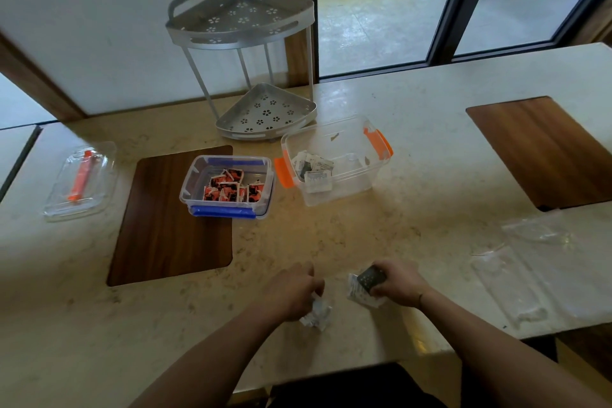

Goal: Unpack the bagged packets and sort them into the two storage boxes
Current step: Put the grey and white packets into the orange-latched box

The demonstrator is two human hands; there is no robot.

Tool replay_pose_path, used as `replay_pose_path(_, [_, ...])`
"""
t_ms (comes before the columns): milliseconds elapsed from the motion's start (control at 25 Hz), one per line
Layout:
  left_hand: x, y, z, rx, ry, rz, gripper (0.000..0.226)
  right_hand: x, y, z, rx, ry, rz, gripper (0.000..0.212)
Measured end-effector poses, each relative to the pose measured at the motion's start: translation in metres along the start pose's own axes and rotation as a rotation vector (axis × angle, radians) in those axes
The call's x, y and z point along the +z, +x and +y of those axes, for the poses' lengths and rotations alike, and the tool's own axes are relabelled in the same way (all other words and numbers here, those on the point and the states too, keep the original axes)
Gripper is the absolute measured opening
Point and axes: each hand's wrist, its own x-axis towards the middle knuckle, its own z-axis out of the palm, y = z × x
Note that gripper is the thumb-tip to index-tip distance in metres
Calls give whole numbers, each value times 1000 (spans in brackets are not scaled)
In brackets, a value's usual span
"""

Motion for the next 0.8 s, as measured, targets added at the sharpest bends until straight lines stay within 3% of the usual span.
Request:
replay_pose_path(360, [-15,-5,-36,-4,-273,93,15,2,19,-26,27,-16,-51,34])
replay_pose_path(520, [-12,-10,-52,-22,-518,165,25,6,26,-38,45,8,-50,33])
replay_pose_path(640, [-12,-13,-64,1,-702,134,23,6,29,-47,62,32,-44,34])
replay_pose_path(800, [-12,-9,-71,-118,-882,184,22,7,27,-54,99,55,-42,31])
